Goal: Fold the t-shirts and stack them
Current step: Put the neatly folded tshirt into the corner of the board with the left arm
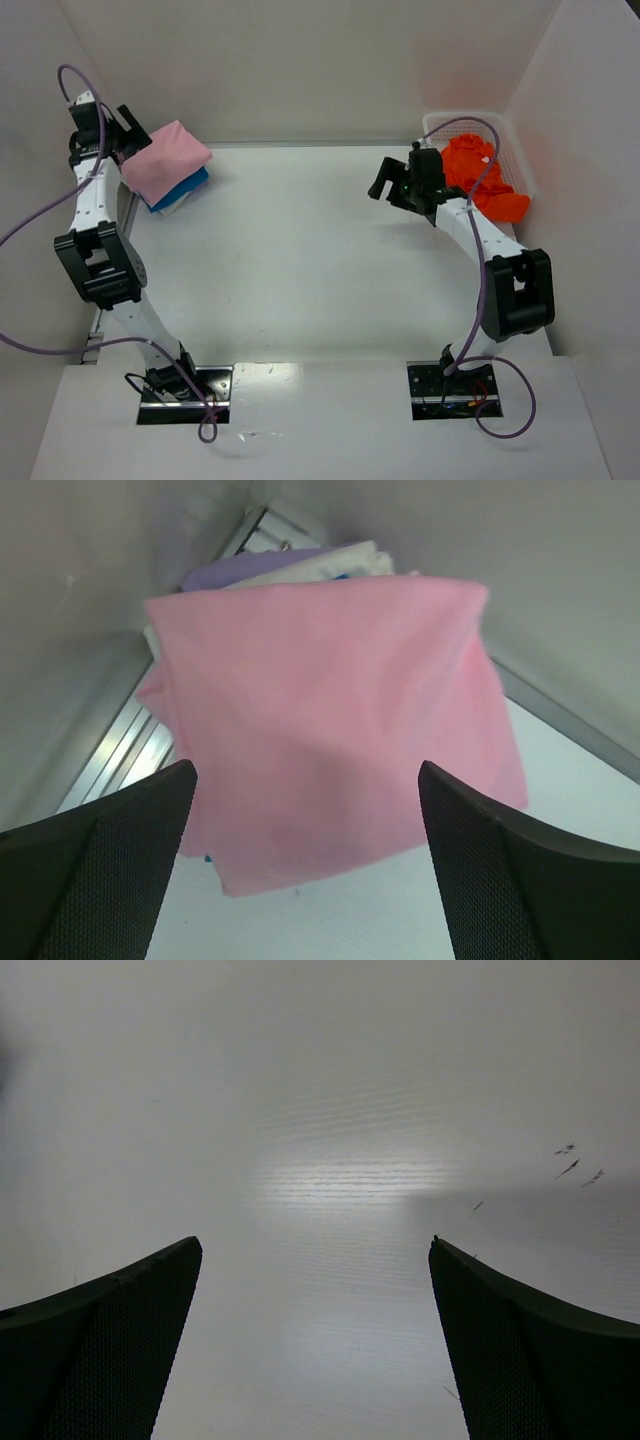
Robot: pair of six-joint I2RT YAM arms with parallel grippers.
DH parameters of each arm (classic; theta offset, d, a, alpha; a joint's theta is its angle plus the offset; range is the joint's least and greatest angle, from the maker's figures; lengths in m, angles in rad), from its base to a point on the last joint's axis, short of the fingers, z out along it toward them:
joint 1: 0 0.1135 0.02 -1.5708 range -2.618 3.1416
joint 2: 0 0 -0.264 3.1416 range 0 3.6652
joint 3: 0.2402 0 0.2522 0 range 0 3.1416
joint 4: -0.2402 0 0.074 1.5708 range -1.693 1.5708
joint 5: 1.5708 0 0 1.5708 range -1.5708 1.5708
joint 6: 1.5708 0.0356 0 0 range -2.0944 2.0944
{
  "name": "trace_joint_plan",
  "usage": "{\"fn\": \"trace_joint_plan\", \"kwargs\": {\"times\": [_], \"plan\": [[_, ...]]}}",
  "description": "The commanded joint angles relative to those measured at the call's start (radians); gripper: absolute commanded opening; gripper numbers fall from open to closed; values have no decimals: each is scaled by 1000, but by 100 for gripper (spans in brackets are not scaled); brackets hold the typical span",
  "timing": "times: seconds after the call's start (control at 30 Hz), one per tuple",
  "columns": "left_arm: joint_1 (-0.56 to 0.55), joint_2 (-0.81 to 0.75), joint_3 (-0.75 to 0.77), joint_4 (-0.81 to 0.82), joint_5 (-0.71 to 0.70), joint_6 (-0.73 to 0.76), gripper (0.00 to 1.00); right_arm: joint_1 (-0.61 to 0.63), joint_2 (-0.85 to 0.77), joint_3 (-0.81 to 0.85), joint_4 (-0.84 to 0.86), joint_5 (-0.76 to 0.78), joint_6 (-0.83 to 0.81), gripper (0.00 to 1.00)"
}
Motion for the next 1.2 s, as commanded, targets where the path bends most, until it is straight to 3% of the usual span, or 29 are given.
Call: {"fn": "trace_joint_plan", "kwargs": {"times": [0.0, 0.13, 0.23, 0.33, 0.5, 0.7, 1.0, 1.17], "plan": [[-83, -111, -30, -1, -108, 105, 99, -7, -54, 64, 10, 53, -32, 100], [-186, -180, -87, -14, -220, 137, 99, -7, -54, 101, 20, 82, -57, 100], [-251, -203, -142, -23, -229, 127, 99, -7, -18, 139, 32, 96, -57, 100], [-287, -255, -203, -23, -129, 68, 99, -7, 31, 181, 21, 96, -66, 100], [-386, -324, -369, 5, -102, 56, 99, -7, 55, 207, 21, 145, -77, 100], [-423, -404, -464, 17, -51, 76, 99, -7, 65, 197, 3, 272, -124, 100], [-432, -401, -480, 41, 21, 117, 99, -7, -24, 142, 23, 272, -149, 100], [-432, -401, -469, 41, -8, 85, 99, -17, -38, 133, 23, 261, -149, 100]]}}
